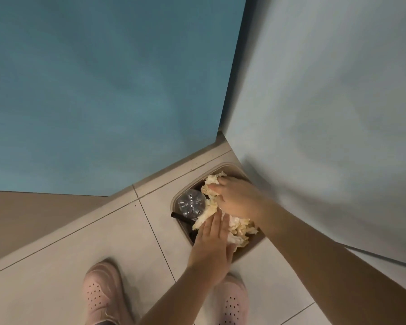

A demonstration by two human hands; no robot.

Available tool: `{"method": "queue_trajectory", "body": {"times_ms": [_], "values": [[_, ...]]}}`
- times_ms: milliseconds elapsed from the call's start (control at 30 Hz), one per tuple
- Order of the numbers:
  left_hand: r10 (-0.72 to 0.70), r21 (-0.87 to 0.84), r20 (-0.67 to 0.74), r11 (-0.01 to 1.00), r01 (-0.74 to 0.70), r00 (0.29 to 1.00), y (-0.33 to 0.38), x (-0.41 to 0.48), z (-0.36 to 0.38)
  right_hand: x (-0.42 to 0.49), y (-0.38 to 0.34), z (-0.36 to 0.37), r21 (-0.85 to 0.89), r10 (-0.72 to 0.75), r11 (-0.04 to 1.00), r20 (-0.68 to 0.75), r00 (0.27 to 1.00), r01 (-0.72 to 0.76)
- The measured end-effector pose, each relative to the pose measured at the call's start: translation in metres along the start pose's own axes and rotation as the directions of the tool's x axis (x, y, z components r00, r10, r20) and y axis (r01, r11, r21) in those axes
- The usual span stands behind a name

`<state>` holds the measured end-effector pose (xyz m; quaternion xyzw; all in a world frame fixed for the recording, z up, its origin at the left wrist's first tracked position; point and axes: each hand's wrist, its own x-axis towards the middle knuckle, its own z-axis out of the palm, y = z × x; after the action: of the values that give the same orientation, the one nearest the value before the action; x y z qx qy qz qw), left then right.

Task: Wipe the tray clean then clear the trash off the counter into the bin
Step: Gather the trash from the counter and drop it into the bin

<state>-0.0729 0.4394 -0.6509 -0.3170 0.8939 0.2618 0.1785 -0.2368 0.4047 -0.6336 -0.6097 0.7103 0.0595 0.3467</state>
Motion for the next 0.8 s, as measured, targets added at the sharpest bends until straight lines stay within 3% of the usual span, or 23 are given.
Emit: {"method": "queue_trajectory", "body": {"times_ms": [100, 167, 267, 367, 467, 633, 800], "values": [[0.026, 0.012, 0.14, 1.0, -0.028, 0.99, 0.0, 0.016, 0.001, 0.035, -0.005, -0.003, -0.026, 0.052, 0.999, 0.191, 0.98, -0.048], [0.0, -0.004, 0.232, 1.0, 0.001, 0.973, -0.001, 0.026, -0.002, 0.052, -0.003, 0.0, 0.045, 0.101, 0.992, 0.241, 0.965, -0.115], [0.026, 0.015, 0.307, 0.999, -0.032, 0.951, -0.006, 0.033, -0.004, 0.054, 0.004, 0.005, 0.133, 0.098, 0.984, 0.168, 0.981, -0.122], [0.037, 0.036, 0.37, 0.998, -0.054, 0.928, -0.01, 0.035, -0.008, 0.033, 0.012, 0.019, 0.277, 0.126, 0.954, -0.029, 0.992, -0.113], [0.05, 0.006, 0.351, 0.998, -0.055, 0.935, -0.008, 0.037, -0.018, 0.006, 0.007, 0.027, 0.34, 0.146, 0.937, -0.161, 0.976, -0.084], [0.085, -0.106, 0.22, 0.992, -0.063, 0.972, -0.001, 0.015, -0.046, -0.036, -0.013, 0.006, 0.331, 0.226, 0.934, -0.26, 0.939, -0.134], [0.027, -0.239, 0.082, 0.971, -0.006, 0.996, 0.01, -0.043, -0.102, -0.081, -0.054, -0.032, 0.488, 0.284, 0.87, -0.375, 0.882, -0.073]]}}
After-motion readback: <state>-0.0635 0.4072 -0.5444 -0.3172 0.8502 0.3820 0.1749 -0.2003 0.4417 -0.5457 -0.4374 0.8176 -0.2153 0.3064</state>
